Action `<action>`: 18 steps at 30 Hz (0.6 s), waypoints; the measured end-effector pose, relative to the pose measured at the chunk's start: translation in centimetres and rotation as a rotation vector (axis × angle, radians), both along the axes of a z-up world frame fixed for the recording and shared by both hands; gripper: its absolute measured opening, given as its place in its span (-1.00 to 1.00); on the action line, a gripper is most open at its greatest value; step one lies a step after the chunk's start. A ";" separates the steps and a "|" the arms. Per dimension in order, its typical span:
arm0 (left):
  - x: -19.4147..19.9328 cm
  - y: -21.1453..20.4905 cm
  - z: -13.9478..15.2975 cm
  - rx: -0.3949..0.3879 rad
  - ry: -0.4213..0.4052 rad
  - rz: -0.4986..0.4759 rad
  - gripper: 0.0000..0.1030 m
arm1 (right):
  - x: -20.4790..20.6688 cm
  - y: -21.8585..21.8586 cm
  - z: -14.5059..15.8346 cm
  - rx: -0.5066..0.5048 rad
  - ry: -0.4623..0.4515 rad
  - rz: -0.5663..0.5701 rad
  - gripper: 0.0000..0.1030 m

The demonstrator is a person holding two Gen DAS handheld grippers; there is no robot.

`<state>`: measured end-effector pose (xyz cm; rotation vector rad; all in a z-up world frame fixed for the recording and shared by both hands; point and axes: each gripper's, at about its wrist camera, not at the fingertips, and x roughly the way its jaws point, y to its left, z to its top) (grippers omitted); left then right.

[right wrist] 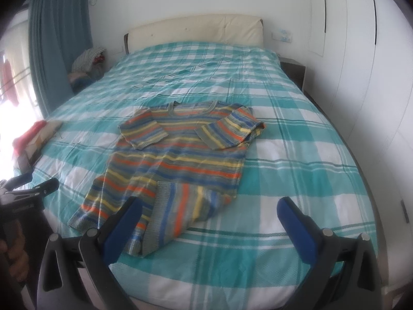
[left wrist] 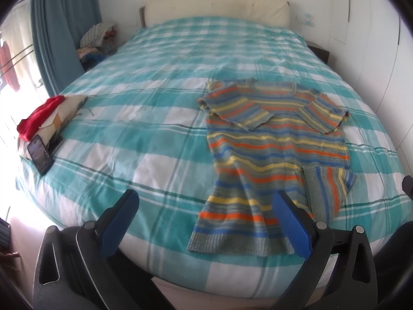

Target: Fold small clothes

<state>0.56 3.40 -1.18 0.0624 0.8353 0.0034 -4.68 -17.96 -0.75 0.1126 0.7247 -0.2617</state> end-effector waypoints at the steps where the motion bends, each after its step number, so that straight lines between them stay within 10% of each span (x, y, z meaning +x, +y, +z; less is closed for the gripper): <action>1: 0.0 0.1 0.0 -0.006 -0.001 0.000 1.00 | 0.0 0.2 0.1 -0.005 -0.005 0.005 1.00; 18: 0.1 0.3 -1.0 -0.022 0.031 -0.008 0.99 | 1.1 1.8 -0.5 -0.054 0.044 0.032 1.00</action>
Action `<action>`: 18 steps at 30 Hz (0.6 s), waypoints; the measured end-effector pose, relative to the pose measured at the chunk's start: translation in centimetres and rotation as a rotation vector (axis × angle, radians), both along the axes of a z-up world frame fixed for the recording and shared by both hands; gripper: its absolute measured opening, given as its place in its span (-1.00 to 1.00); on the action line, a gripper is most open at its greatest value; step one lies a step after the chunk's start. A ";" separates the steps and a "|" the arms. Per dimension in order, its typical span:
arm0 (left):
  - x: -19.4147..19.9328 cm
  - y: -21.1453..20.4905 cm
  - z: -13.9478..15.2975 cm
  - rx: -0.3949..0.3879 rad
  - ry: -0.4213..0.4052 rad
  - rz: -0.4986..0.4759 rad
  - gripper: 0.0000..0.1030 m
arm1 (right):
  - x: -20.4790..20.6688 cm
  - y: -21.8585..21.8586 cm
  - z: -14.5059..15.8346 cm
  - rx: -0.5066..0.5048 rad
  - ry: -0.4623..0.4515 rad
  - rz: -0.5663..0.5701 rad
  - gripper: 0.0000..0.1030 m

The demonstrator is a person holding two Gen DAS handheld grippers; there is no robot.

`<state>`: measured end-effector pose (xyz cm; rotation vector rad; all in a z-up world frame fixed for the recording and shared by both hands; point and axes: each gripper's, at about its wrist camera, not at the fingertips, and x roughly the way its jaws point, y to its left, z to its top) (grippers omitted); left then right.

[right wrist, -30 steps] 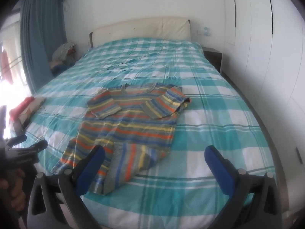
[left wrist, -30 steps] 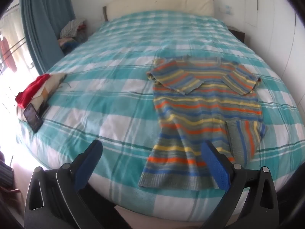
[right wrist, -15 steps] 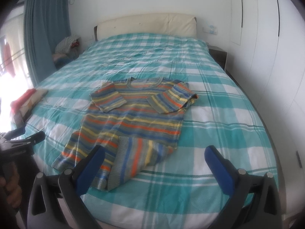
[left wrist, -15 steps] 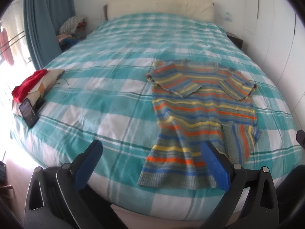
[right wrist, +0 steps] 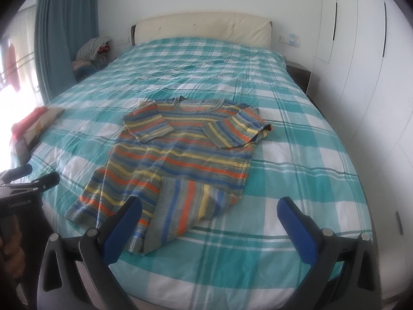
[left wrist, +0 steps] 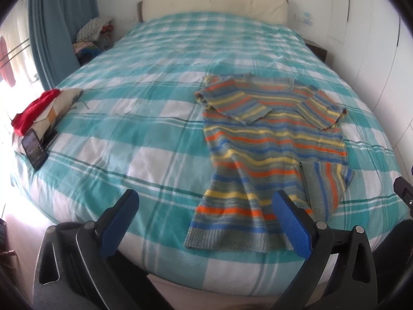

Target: Fold small clothes

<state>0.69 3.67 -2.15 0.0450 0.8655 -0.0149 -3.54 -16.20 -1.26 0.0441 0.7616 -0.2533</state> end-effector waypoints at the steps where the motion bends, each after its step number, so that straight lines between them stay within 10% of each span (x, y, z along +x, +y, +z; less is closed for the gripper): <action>1: 0.0 0.1 -0.1 -0.001 0.004 0.002 0.99 | 0.1 0.0 -0.1 0.001 0.003 0.001 1.00; 18: 0.2 2.2 -0.8 -0.009 0.009 0.042 0.99 | -0.1 0.0 -0.7 -0.005 0.022 -0.038 1.00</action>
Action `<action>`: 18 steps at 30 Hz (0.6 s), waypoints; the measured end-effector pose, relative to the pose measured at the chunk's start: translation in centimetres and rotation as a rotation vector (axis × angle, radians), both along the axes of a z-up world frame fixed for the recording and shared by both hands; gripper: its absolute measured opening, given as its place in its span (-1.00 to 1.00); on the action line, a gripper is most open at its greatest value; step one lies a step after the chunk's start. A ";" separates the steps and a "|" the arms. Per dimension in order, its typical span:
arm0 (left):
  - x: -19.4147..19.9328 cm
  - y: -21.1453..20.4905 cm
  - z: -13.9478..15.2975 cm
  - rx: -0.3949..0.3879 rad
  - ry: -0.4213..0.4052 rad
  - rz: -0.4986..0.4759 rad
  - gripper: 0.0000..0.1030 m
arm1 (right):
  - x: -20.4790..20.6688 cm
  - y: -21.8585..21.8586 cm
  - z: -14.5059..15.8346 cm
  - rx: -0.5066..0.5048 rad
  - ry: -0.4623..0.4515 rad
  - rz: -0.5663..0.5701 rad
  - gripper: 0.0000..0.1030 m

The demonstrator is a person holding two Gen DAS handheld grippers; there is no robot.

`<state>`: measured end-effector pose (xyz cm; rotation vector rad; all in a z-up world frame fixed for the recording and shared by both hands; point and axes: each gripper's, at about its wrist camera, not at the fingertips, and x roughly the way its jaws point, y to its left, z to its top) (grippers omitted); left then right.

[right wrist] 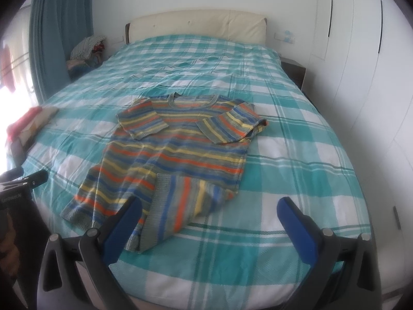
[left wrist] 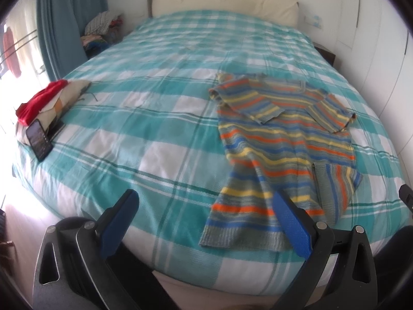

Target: Fold small clothes

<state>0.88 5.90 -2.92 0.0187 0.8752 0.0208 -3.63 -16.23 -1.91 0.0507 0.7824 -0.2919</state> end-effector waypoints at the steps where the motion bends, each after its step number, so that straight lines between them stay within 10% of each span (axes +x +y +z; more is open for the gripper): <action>1: 0.1 -0.1 -0.2 0.002 0.006 -0.005 0.99 | 0.1 -0.1 -0.2 0.005 0.007 -0.001 1.00; 18: 4.4 0.0 -10.4 0.032 0.236 -0.074 0.98 | 7.9 -0.2 -7.7 0.033 0.187 0.151 1.00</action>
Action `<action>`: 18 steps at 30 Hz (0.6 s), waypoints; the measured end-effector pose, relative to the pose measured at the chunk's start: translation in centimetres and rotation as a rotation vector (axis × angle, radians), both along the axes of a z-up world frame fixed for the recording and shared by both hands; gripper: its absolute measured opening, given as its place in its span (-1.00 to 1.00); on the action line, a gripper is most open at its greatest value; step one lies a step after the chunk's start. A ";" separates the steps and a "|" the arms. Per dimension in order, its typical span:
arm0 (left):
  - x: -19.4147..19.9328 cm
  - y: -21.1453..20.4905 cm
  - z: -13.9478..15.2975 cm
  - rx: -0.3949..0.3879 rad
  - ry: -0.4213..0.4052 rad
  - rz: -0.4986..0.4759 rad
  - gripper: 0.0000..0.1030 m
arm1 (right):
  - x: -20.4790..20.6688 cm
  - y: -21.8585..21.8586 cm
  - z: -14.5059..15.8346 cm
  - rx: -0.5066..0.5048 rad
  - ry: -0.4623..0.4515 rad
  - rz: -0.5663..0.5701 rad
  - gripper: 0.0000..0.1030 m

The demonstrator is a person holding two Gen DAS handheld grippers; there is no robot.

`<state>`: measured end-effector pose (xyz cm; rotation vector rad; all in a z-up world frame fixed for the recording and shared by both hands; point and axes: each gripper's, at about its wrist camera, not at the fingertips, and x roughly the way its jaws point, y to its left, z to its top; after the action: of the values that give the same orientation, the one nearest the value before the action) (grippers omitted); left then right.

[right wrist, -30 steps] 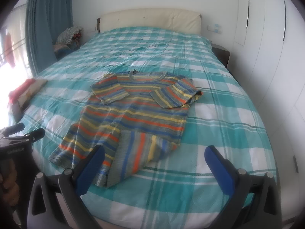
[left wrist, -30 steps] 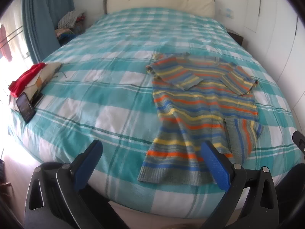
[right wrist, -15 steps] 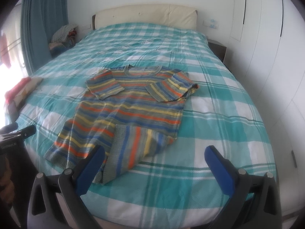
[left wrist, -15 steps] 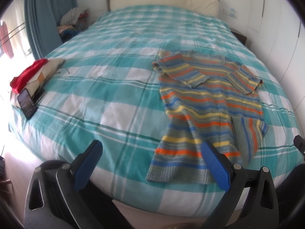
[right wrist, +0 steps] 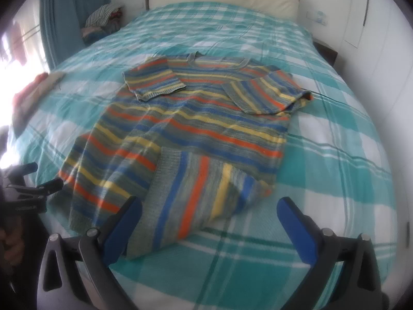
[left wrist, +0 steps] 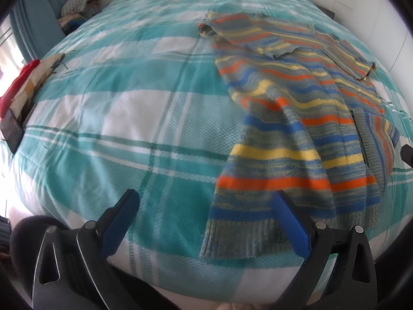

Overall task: Fold small clothes
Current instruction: 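Grasp the sweater hem with the left tool while the right tool grasps the hem too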

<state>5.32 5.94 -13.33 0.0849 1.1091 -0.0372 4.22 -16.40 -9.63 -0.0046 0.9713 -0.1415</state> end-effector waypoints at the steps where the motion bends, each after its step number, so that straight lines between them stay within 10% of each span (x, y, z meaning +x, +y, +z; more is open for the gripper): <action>1: 0.3 0.0 -0.4 -0.003 0.013 -0.002 0.98 | 1.2 0.3 -0.7 -0.011 0.029 0.028 1.00; 7: 0.7 -0.1 -0.9 -0.055 0.030 -0.043 0.81 | 7.5 2.0 -5.2 -0.120 0.151 0.230 0.71; 9: 0.4 0.2 -0.4 -0.084 0.035 -0.056 0.20 | 7.5 1.1 -5.3 -0.033 0.168 0.271 -0.37; 11: 0.2 0.6 -0.1 -0.121 0.049 -0.074 -0.48 | 6.0 0.3 -3.9 0.009 0.147 0.279 -0.77; 12: 0.1 0.7 -0.1 -0.142 0.064 -0.081 -0.89 | 4.9 0.1 -3.1 -0.002 0.128 0.283 -0.82; 18: -1.7 2.3 1.3 -0.185 0.059 -0.099 -0.91 | -4.3 -3.4 1.0 0.041 0.089 0.210 -0.83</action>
<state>3.58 8.21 -11.98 -0.0277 1.1552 -0.2319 -0.11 -19.77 -8.66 -0.0760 1.0555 0.0724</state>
